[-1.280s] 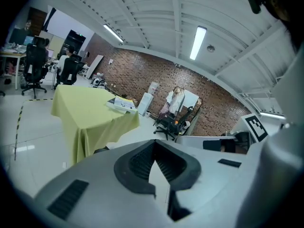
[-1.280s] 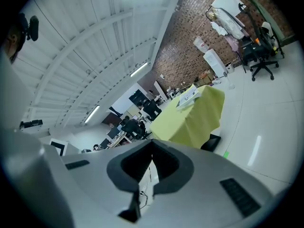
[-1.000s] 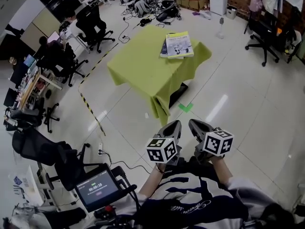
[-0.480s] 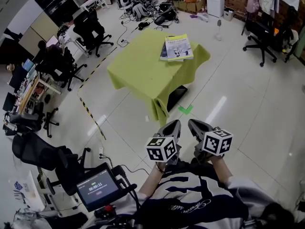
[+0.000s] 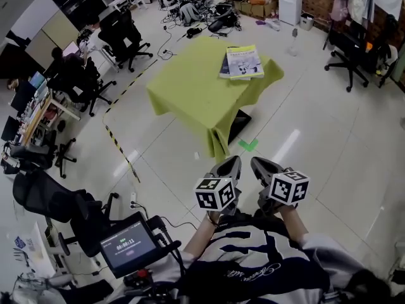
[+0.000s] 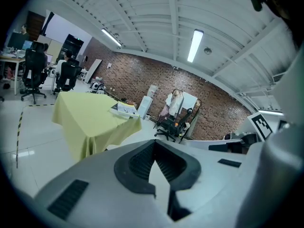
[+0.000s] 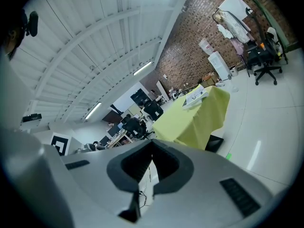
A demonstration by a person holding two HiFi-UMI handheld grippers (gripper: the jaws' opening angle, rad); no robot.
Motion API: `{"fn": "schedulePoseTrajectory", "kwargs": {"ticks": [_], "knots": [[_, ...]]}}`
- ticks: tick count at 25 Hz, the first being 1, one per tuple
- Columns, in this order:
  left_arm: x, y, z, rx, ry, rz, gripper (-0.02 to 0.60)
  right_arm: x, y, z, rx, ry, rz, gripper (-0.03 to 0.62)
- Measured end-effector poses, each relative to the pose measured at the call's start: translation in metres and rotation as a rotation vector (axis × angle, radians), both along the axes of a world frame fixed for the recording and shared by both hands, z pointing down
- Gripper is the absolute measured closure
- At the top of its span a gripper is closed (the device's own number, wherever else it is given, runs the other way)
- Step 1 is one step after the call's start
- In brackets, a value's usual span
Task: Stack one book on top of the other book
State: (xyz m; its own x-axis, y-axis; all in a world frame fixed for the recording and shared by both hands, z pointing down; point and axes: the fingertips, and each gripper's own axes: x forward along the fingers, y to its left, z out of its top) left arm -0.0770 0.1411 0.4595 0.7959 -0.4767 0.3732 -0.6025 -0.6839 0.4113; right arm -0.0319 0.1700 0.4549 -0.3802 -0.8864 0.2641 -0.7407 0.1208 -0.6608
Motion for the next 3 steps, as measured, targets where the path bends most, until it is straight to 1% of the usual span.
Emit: {"fn": "schedulePoseTrajectory", "kwargs": {"ticks": [3], "knots": [[-0.002,-0.0029,0.0022,0.006,0.0,0.006,0.577,-0.003,-0.0029,0.0031,0.001,0.003,0.002,0.599]]}}
